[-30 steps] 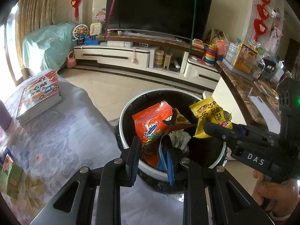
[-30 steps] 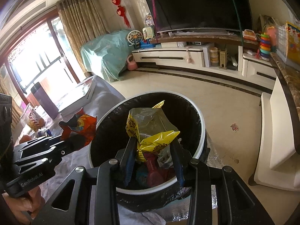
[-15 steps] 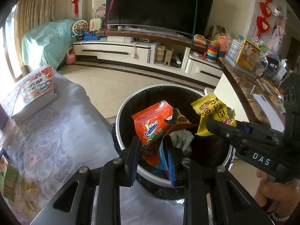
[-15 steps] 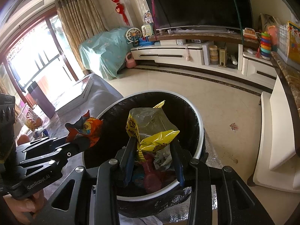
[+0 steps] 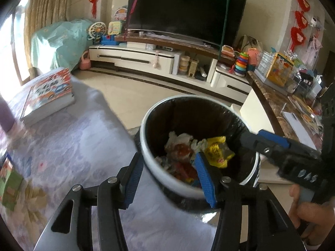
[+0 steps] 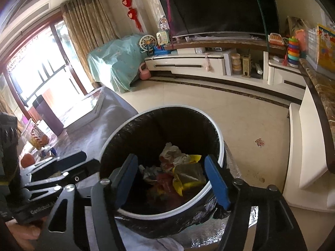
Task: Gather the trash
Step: 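Open both tools to drop the orange wrapper and yellow bag in, then move both open tools back over the table toward the remaining items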
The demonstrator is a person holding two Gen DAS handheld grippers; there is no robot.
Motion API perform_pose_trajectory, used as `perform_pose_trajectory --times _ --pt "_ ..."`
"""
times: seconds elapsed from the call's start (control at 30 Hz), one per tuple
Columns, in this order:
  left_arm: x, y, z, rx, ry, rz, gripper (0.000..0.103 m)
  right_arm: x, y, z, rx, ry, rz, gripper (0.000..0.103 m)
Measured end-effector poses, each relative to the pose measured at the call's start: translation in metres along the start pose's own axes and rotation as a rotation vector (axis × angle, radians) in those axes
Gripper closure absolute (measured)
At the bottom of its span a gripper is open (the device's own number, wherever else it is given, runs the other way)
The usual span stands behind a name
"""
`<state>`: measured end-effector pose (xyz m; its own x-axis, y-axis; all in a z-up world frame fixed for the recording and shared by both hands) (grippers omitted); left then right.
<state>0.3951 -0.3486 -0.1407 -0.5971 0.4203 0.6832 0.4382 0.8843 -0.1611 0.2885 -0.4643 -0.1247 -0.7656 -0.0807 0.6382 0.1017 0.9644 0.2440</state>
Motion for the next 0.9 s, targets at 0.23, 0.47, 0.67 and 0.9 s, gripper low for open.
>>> perform_pose_trajectory --times 0.23,0.47,0.67,0.9 --pt "0.026 0.033 0.037 0.077 0.014 -0.023 0.047 0.009 0.028 0.016 -0.014 -0.004 -0.060 0.020" --pt "0.064 0.074 0.073 0.167 0.009 -0.062 0.047 0.009 0.065 0.040 0.003 0.025 -0.117 0.020" --pt "0.100 0.107 0.097 0.227 -0.009 -0.106 0.047 0.006 0.100 0.059 0.026 0.053 -0.164 0.020" --pt "0.135 0.152 0.118 0.299 -0.031 -0.171 0.046 -0.005 0.145 0.081 0.062 0.103 -0.222 0.019"
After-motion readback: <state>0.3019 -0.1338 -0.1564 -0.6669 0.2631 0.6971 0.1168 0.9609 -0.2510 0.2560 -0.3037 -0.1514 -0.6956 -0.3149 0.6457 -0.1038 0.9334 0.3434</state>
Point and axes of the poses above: each gripper's, at about its wrist camera, not at the fingertips, and x roughly against the way its jaws point, y to its left, z to its underside, the point moved 9 cm from there along -x, roughly the way its jaws point
